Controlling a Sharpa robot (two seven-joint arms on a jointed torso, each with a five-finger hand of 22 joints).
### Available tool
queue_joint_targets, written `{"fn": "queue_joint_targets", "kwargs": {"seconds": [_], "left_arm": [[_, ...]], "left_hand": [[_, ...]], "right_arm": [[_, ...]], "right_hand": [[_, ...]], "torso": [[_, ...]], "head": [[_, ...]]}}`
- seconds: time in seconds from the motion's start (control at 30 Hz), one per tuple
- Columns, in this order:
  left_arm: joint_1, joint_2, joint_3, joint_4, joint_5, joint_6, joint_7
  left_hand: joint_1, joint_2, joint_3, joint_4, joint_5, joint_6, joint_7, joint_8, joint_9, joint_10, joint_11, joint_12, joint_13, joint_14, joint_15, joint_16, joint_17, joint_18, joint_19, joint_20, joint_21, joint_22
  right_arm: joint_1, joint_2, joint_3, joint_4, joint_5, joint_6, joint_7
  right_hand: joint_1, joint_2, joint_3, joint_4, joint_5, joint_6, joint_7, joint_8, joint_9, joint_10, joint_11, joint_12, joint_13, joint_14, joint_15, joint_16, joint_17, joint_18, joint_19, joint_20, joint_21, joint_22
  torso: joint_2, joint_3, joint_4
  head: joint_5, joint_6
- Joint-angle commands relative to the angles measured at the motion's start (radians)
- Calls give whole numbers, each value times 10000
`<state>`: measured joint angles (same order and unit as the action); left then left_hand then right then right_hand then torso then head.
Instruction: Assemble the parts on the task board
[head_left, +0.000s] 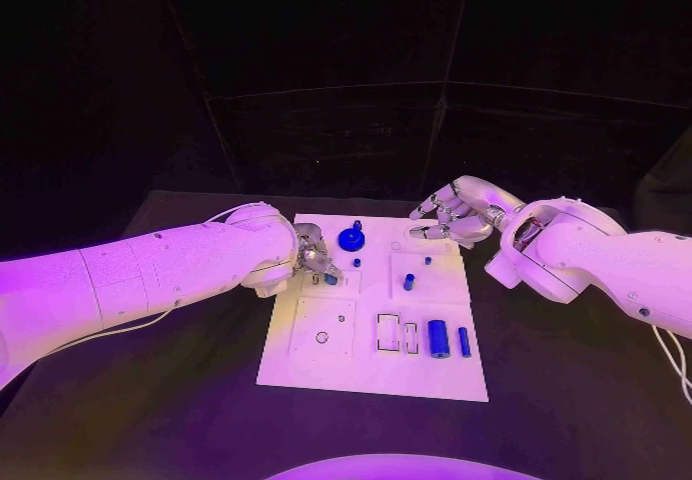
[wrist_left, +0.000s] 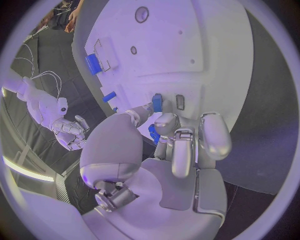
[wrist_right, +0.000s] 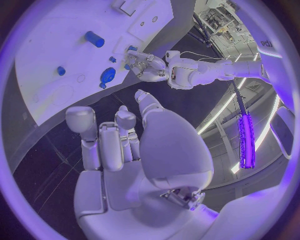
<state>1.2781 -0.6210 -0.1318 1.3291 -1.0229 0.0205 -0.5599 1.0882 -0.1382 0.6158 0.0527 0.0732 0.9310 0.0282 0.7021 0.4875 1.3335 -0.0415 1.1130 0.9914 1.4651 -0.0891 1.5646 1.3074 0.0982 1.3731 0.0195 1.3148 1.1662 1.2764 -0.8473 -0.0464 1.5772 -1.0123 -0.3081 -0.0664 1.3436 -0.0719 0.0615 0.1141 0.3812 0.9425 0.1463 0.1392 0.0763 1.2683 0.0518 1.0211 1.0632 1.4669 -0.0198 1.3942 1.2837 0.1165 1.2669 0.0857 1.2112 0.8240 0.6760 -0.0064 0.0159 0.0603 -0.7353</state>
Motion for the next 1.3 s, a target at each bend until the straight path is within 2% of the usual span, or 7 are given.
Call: {"fn": "queue_joint_targets", "kwargs": {"seconds": [0.03,0.17,0.3,0.87,1.03,1.3], "left_arm": [[-4,46,-6,-23,-61,303,-101],[3,70,-5,-56,-61,402,-162],[12,96,-4,-113,-61,466,-193],[45,266,-3,-399,-61,623,-290],[57,301,-3,-436,-61,712,-341],[62,349,-3,-485,-61,781,-389]], "left_hand": [[-103,-13,395,-404,20,66,-42,71,2,87,-20,81,60,1057,-66,62,2634,-118,84,-6,58,34],[-225,-40,273,-342,15,128,-68,101,19,132,-44,160,142,1057,-92,62,2634,-128,121,-31,96,97],[-323,-43,159,-282,11,192,-94,127,33,178,-66,232,219,1057,-112,62,2634,-145,168,-51,147,182],[-876,102,-606,202,-4,426,-155,181,70,338,-118,422,427,1057,-159,62,2634,-204,316,-107,312,480],[-1052,141,-1002,382,-12,495,-163,198,85,374,-125,445,455,1057,-164,62,2634,-218,351,-114,347,556],[-1315,199,-1873,734,-17,558,-166,203,101,395,-127,439,454,1057,-167,62,2634,-228,376,-120,365,629]], "right_arm": [[20,24,4,0,-28,83,10],[20,43,4,-13,-28,92,15],[20,52,4,-22,-28,84,19],[20,64,4,-15,-28,56,38],[21,56,4,-15,-28,48,47],[21,39,4,-5,-28,40,44]], "right_hand": [[73,-4,9,75,46,4,-31,50,-5,-57,5,-55,-16,412,-52,-30,-4,153,-13,-52,-44,-15],[73,-4,9,75,46,4,-31,50,-5,-57,5,-55,-16,412,-52,-30,-4,153,-13,-52,-44,-15],[72,-12,6,77,45,3,-31,51,-5,-64,5,-65,-27,410,-52,-37,-12,155,-18,-52,-54,-31],[33,-65,-40,114,60,-65,-20,29,-21,-80,15,-81,-56,406,-47,-61,-34,160,-26,-50,-87,-74],[-1,-98,-78,149,90,-112,-13,15,-30,-84,22,-81,-70,406,-42,-70,-36,162,-27,-47,-106,-94],[-55,-120,-125,204,107,-128,-12,21,-31,-91,27,-87,-92,406,-38,-81,-39,165,-31,-43,-131,-125]], "torso": [[3,0,-1],[2,-8,-4],[-2,1,-11],[2,3,-3],[12,-3,-3],[4,7,0]], "head": [[-9,-14],[-17,-15],[-27,-9],[-61,-34],[-92,-31],[-86,-65]]}}
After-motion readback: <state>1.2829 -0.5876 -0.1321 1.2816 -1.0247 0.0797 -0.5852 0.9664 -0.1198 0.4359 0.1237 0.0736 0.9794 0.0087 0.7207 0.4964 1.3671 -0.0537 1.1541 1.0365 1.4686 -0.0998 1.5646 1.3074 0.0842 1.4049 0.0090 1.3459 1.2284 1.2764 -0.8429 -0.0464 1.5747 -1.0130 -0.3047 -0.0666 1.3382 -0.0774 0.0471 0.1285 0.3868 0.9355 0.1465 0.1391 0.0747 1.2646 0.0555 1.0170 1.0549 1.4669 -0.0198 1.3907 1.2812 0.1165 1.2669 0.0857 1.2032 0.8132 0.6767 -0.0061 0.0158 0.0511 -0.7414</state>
